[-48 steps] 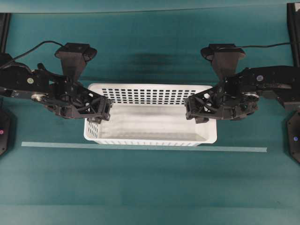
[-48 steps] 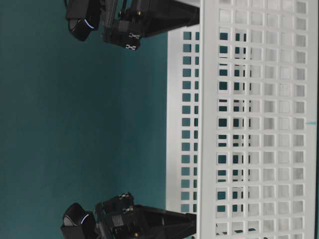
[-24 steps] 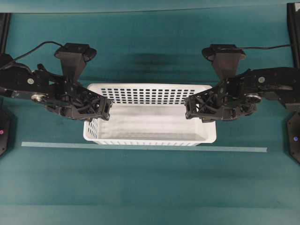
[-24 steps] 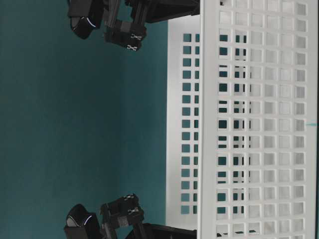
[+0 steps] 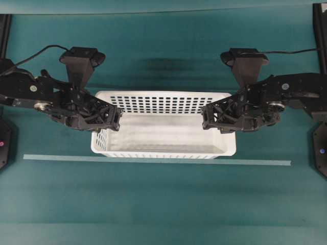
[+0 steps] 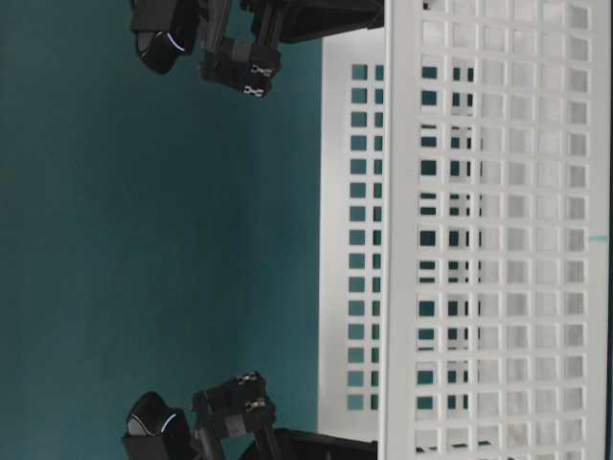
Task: Lift the white basket with both hands.
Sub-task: 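Lift the basket upward with both grippers holding its rims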
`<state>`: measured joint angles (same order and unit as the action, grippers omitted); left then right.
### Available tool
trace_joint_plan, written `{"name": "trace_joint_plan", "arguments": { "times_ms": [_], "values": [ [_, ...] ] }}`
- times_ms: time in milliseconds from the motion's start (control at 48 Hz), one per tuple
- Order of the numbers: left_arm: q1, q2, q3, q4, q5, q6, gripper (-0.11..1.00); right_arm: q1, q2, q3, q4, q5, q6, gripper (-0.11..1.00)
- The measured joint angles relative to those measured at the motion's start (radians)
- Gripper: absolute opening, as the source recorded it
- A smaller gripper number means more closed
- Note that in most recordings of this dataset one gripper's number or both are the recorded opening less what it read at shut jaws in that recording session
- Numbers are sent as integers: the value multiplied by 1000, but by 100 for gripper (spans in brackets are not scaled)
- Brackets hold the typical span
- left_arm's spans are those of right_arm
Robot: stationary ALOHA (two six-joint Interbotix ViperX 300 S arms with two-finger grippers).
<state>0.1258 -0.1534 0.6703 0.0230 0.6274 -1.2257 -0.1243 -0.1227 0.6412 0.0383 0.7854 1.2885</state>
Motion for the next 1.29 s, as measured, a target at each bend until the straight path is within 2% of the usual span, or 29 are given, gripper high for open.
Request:
{"name": "trace_joint_plan", "arguments": {
  "times_ms": [542,834,1126,1293],
  "values": [
    [-3,-115,-132,3,201,2,9,0,-106,-120,5,206,0,25],
    [-5,-172,-219,3,321,2,9,-5,-141,-210,32,350,0,25],
    [-5,-193,-290,3,380,2,9,-8,-164,-285,32,402,0,25],
    [-5,-193,-334,5,414,2,9,-17,-166,-370,34,495,-5,25]
  ]
}}
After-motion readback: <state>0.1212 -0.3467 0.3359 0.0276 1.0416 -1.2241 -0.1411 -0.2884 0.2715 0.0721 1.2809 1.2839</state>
